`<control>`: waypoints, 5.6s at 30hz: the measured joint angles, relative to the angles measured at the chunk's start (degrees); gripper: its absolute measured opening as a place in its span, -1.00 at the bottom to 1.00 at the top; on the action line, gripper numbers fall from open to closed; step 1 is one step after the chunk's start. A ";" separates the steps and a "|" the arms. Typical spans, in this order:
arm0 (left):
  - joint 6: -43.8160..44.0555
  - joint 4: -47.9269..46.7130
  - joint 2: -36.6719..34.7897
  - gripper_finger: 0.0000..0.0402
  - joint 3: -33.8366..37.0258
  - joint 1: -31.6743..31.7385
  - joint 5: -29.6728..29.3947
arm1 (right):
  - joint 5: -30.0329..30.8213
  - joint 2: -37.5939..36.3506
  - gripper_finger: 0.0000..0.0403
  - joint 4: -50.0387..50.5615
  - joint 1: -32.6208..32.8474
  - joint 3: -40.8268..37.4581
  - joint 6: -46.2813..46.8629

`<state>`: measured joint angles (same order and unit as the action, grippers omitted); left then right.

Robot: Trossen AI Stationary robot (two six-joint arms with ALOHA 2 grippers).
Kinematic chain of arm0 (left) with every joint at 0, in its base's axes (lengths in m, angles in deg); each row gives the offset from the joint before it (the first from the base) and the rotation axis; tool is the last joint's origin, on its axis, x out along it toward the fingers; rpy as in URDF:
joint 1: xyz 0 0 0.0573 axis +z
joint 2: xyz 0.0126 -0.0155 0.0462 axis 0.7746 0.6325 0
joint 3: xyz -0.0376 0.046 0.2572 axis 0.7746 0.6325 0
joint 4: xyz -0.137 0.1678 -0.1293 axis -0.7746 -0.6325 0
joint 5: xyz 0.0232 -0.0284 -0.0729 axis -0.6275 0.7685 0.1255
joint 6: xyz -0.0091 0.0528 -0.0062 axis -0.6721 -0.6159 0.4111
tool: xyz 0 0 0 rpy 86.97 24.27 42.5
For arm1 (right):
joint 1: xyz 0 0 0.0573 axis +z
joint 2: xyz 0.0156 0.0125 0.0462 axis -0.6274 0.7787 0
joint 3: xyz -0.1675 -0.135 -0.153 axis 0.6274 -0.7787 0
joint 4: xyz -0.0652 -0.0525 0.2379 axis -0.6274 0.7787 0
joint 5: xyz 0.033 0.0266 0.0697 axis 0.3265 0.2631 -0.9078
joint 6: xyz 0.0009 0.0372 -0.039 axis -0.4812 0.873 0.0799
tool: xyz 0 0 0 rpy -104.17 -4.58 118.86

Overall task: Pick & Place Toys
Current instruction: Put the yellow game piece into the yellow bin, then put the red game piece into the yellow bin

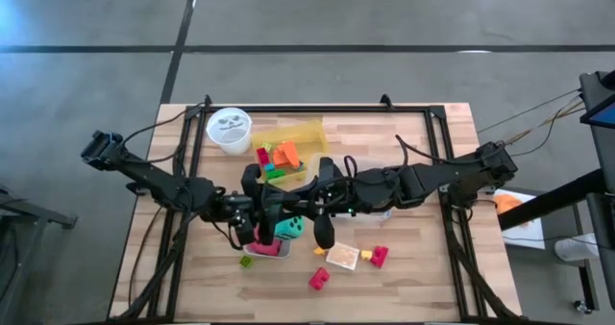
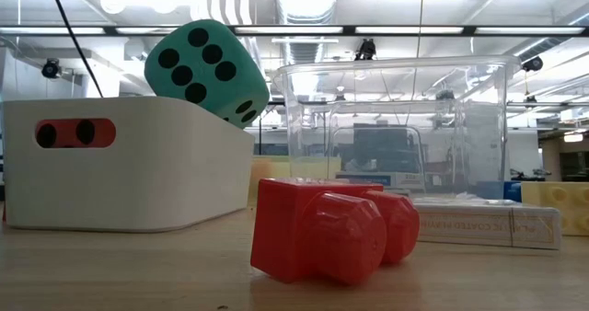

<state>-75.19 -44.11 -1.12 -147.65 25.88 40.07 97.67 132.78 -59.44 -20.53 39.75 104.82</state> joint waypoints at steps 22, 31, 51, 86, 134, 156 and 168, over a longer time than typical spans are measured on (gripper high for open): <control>17.41 -5.43 -0.09 -0.36 0.17 -0.11 -11.04 | 8.63 0.00 0.07 6.75 -0.11 0.13 -5.01; 38.85 -18.76 -6.04 -0.36 0.20 4.02 -15.08 | 18.97 -3.04 0.08 17.97 -0.08 0.20 -2.18; 76.89 -51.98 -1.74 -0.36 0.17 45.42 23.36 | 18.97 -4.57 0.08 57.93 11.81 -2.51 22.42; 68.56 -61.94 18.77 -0.36 0.30 50.75 28.00 | 15.96 -4.73 0.08 45.76 32.75 -25.42 40.80; 70.42 -63.68 23.35 0.04 0.26 50.45 31.47 | 15.98 0.90 0.08 42.36 32.29 -26.21 29.38; 73.30 -65.42 15.44 0.28 0.26 50.45 30.25 | 15.80 0.78 0.08 42.21 32.29 -26.16 32.61; 80.76 -72.52 4.20 0.28 0.22 47.81 23.22 | 11.57 0.52 0.08 49.73 32.42 -26.26 59.29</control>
<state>5.58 -116.62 3.08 -147.43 73.69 63.28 109.24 133.30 -9.70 11.89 13.49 164.11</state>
